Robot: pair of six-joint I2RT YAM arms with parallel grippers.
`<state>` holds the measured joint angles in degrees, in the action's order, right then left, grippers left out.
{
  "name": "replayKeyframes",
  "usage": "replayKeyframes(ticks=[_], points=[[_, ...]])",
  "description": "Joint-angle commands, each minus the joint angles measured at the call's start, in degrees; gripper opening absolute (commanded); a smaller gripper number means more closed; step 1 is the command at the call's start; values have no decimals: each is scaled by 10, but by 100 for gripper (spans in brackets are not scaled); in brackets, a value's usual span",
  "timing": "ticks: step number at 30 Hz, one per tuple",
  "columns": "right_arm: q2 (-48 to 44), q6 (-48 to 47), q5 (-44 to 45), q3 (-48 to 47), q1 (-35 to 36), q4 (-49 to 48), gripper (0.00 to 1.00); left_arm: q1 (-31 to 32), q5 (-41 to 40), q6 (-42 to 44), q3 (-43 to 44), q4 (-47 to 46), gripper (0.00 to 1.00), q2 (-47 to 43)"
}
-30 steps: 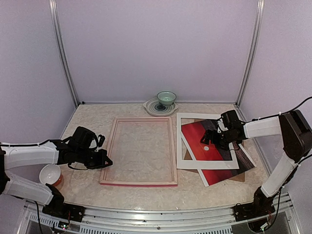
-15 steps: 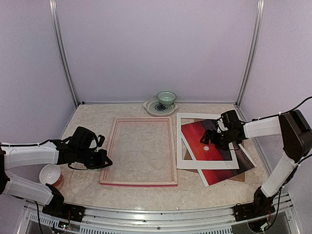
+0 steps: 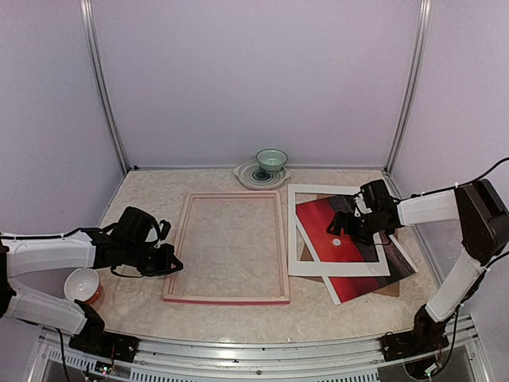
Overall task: Put the photo into the frame
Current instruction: Place the glass panel in the frame body.
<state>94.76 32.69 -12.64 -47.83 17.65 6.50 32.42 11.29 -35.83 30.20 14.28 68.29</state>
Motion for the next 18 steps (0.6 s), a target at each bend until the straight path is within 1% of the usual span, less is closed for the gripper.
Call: replayKeyframes(ticks=[1,18], points=[[16,6,-6,16,9,19,99,-6,-12,-1,8,-5,1,-7],[15,4,-6,11,9,23,99,-6,-9,-5,6,-5,1,-14]])
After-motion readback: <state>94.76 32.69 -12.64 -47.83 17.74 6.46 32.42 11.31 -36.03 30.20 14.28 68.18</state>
